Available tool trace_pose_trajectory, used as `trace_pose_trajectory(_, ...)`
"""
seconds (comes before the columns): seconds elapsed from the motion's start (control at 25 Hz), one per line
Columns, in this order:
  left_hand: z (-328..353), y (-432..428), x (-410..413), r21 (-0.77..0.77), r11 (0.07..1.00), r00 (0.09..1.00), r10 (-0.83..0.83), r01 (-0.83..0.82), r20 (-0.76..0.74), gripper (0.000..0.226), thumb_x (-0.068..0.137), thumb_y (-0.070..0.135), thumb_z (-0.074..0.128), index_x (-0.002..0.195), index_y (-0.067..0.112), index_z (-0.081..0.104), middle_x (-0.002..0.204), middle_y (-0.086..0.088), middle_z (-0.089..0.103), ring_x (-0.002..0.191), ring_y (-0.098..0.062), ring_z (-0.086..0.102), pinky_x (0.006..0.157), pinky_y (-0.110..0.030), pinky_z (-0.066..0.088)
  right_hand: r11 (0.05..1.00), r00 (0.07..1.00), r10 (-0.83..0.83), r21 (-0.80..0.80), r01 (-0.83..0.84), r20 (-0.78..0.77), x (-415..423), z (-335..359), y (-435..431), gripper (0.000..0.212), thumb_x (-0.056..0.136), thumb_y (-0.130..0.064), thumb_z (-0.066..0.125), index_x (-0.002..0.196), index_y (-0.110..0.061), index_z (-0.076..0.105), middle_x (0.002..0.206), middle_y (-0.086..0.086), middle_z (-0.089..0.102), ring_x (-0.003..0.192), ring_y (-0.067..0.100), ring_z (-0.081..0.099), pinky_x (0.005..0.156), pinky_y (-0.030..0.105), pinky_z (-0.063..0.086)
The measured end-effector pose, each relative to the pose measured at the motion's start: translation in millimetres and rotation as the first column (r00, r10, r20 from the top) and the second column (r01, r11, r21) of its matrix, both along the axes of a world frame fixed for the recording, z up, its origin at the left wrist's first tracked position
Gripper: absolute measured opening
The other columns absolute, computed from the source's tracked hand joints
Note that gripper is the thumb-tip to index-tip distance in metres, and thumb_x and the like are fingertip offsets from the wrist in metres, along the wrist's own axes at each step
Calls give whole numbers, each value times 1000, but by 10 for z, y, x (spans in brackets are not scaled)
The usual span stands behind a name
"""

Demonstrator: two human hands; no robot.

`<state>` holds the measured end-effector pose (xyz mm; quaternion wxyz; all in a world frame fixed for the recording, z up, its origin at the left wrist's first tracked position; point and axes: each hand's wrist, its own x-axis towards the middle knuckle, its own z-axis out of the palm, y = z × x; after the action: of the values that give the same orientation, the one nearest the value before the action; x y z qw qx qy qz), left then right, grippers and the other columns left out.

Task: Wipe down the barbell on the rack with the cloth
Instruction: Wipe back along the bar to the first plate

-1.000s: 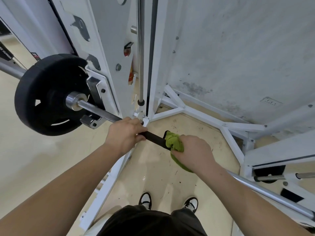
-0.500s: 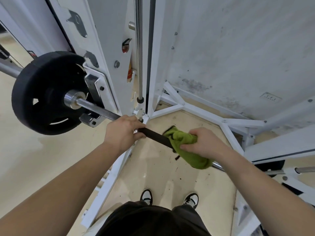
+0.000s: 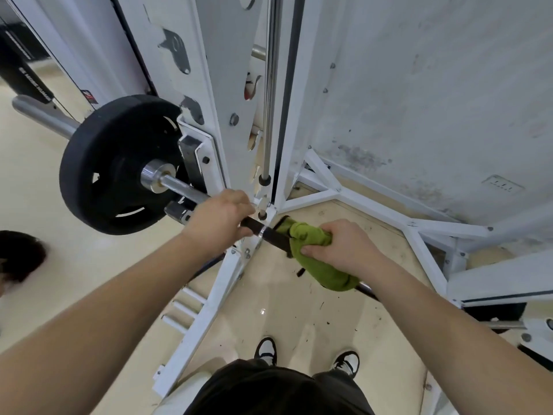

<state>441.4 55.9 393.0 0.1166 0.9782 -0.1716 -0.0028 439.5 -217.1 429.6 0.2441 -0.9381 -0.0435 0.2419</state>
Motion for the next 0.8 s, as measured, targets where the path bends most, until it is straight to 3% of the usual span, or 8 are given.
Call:
trace_pose_trajectory(0.16, 14, 132, 100, 44, 999, 999, 13, -11, -41, 33, 84, 52, 75, 98, 23, 79, 86, 5, 59, 86, -19, 56, 66, -41, 56, 998, 999, -35, -52, 33, -34, 9, -28, -121, 35, 75, -56, 79, 70, -22, 70, 69, -4, 70, 71, 16, 67, 64, 36, 57)
trace_pose_trajectory(0.28, -18, 158, 100, -18, 999, 999, 36, -37, -23, 34, 81, 56, 77, 97, 27, 80, 84, 7, 61, 85, -18, 56, 59, -37, 52, 996, 996, -7, -93, 16, 94, 86, -69, 330, 35, 77, -57, 77, 64, -28, 63, 64, -8, 62, 63, 11, 60, 52, 28, 43)
trace_pose_trajectory(0.4, -30, 162, 86, -70, 995, 997, 75, -75, -5, 35, 76, 56, 81, 97, 28, 81, 82, 8, 61, 83, -18, 56, 55, -31, 40, 999, 983, 37, -37, -31, 177, 174, -140, 834, 31, 79, -58, 73, 71, -28, 65, 69, -7, 65, 67, 16, 62, 53, 27, 41)
trace_pose_trajectory(0.56, -58, 159, 63, -98, 989, 994, 110, -110, -12, 33, 76, 53, 83, 99, 29, 81, 83, 10, 60, 85, -17, 54, 57, -29, 34, 991, 1000, 17, 136, -17, 1, 254, -109, 552, 23, 79, -51, 79, 75, -31, 70, 78, -10, 70, 80, 14, 67, 66, 29, 51)
trace_pose_trajectory(0.72, -18, 158, 82, -110, 987, 993, 109, -114, -51, 34, 76, 54, 82, 98, 29, 80, 84, 13, 58, 86, -14, 54, 60, -35, 49, 1000, 973, -3, -15, -1, -231, 205, 14, -258, 34, 75, -53, 83, 78, -20, 76, 77, -1, 75, 76, 17, 72, 68, 35, 59)
trace_pose_trajectory(0.8, -19, 156, 85, -113, 986, 992, 119, -123, -48, 35, 74, 54, 83, 98, 28, 81, 84, 12, 59, 87, -15, 55, 62, -34, 48, 998, 966, -51, -34, 43, -253, 175, 36, -378, 39, 72, -54, 85, 75, -17, 76, 75, 1, 75, 74, 18, 73, 69, 36, 59)
